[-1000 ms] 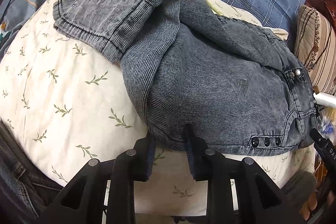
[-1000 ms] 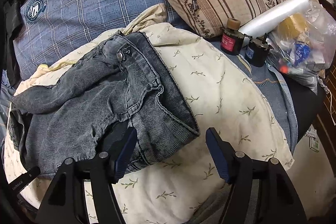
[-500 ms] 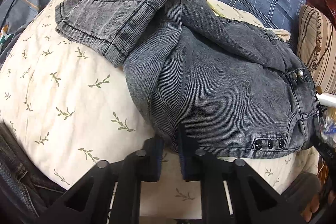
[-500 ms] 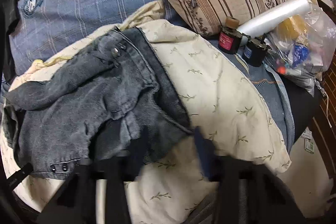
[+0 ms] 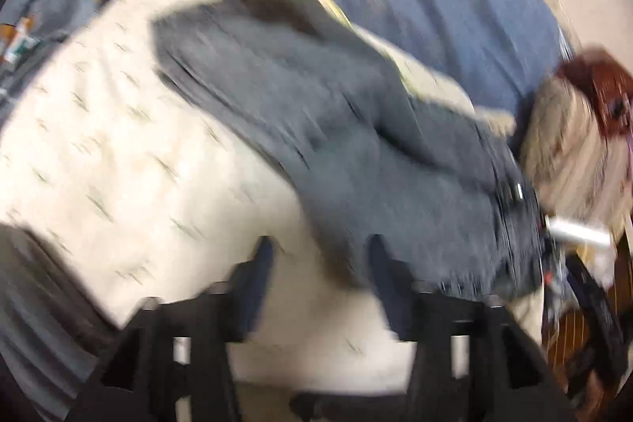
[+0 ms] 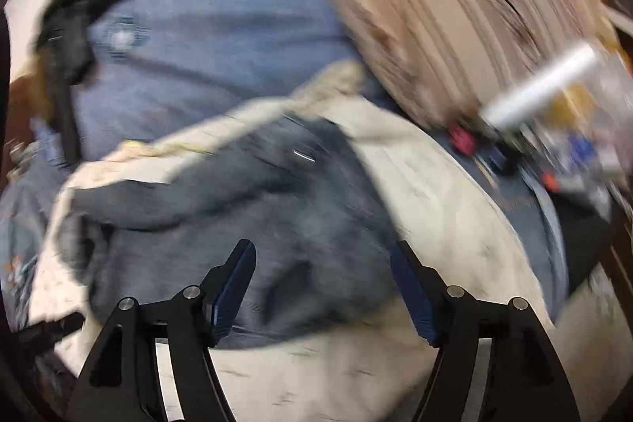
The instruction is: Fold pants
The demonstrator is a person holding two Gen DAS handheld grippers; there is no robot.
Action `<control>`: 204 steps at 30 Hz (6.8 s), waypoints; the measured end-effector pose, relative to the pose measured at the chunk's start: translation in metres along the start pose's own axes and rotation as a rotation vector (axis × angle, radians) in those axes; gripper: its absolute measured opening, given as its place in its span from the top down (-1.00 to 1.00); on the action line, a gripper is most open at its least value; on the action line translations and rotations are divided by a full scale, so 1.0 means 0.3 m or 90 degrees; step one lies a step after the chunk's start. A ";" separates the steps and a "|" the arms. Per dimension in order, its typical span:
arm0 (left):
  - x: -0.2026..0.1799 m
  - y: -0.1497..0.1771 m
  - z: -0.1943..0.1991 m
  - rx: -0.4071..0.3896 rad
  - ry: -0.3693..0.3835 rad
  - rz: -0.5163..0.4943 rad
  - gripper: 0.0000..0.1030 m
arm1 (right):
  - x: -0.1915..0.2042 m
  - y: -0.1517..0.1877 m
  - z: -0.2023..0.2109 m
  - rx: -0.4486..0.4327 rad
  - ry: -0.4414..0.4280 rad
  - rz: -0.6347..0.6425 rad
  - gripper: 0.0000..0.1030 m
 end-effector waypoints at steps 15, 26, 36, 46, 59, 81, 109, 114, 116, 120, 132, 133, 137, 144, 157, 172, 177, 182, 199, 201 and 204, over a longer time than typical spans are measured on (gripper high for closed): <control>0.226 -0.196 -0.178 0.080 0.177 0.198 0.76 | 0.679 0.191 -0.356 0.241 -0.447 0.145 0.02; 0.490 -0.279 0.397 -0.210 0.098 0.199 0.80 | 0.861 0.269 -0.367 0.276 -0.471 0.208 0.92; 0.523 -0.207 0.277 -0.134 -0.064 0.273 0.54 | 0.836 0.313 -0.416 0.325 -0.461 0.181 0.28; 0.296 -0.212 0.366 -0.180 -0.028 0.210 -0.14 | 0.664 0.087 -0.325 0.241 -0.469 0.090 -0.25; -0.316 -0.303 -0.140 0.051 0.142 0.109 -0.14 | 0.147 -0.459 -0.467 0.162 -0.275 -0.079 -0.57; -0.262 -0.320 -0.313 0.066 0.186 0.121 -0.13 | -0.036 -0.602 -0.515 0.144 -0.195 -0.095 0.96; -0.434 -0.174 -0.232 0.029 0.172 0.099 0.94 | -0.407 -0.128 -0.149 0.001 -0.271 -0.323 0.96; -0.416 -0.017 -0.139 0.041 0.154 0.015 0.94 | -0.390 -0.080 -0.087 0.049 -0.165 -0.273 0.96; -0.373 0.082 -0.222 0.096 0.118 -0.006 0.94 | -0.400 -0.008 -0.150 0.115 -0.114 -0.281 0.95; -0.315 0.156 -0.241 0.110 0.125 0.016 0.94 | -0.420 0.063 -0.165 0.153 -0.074 -0.294 0.95; -0.240 0.191 -0.150 0.091 0.116 -0.058 0.32 | -0.362 0.055 -0.080 0.097 0.037 -0.217 -0.25; -0.223 0.176 -0.105 0.069 0.119 -0.064 0.29 | -0.334 0.033 -0.040 0.062 0.021 -0.201 -0.31; -0.157 0.080 0.017 0.009 0.121 -0.040 0.13 | -0.104 -0.055 0.045 0.002 -0.111 -0.104 -0.36; 0.132 -0.167 0.149 -0.064 0.085 0.068 0.01 | 0.416 -0.045 -0.088 0.103 -0.378 0.054 -0.46; 0.414 -0.456 -0.003 -0.014 0.033 0.226 0.02 | 0.997 0.033 -0.431 0.179 -0.334 0.304 -0.40; 0.258 -0.478 0.335 -0.190 0.201 0.172 0.92 | 0.975 -0.120 -0.249 0.086 -0.354 0.269 0.92; 0.326 -0.279 0.459 -0.207 0.101 0.136 0.90 | 0.981 -0.003 -0.148 0.111 -0.428 0.314 0.78; 0.557 -0.076 0.309 -0.083 0.029 0.258 0.89 | 1.021 0.234 -0.323 0.258 -0.423 0.344 0.76; 0.676 -0.007 0.283 -0.045 -0.055 0.388 0.00 | 1.379 -0.120 -0.664 0.380 -0.448 0.315 -0.40; 0.684 -0.011 0.277 -0.041 -0.048 0.398 -0.03 | 1.438 -0.057 -0.740 0.485 -0.476 0.332 -0.40; 0.692 -0.033 0.245 -0.053 -0.049 0.401 -0.01 | 1.494 0.054 -0.799 0.584 -0.459 0.411 -0.26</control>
Point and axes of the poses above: each gripper's, at about its wrist camera, not at the fingertips, and z roughly against the way its jaws point, x to its left, y to its underside, the point moved 7 cm from there along -z, roughly the way its jaws point, and after that the axes turned 4 degrees about x, right-handed, at the moved point
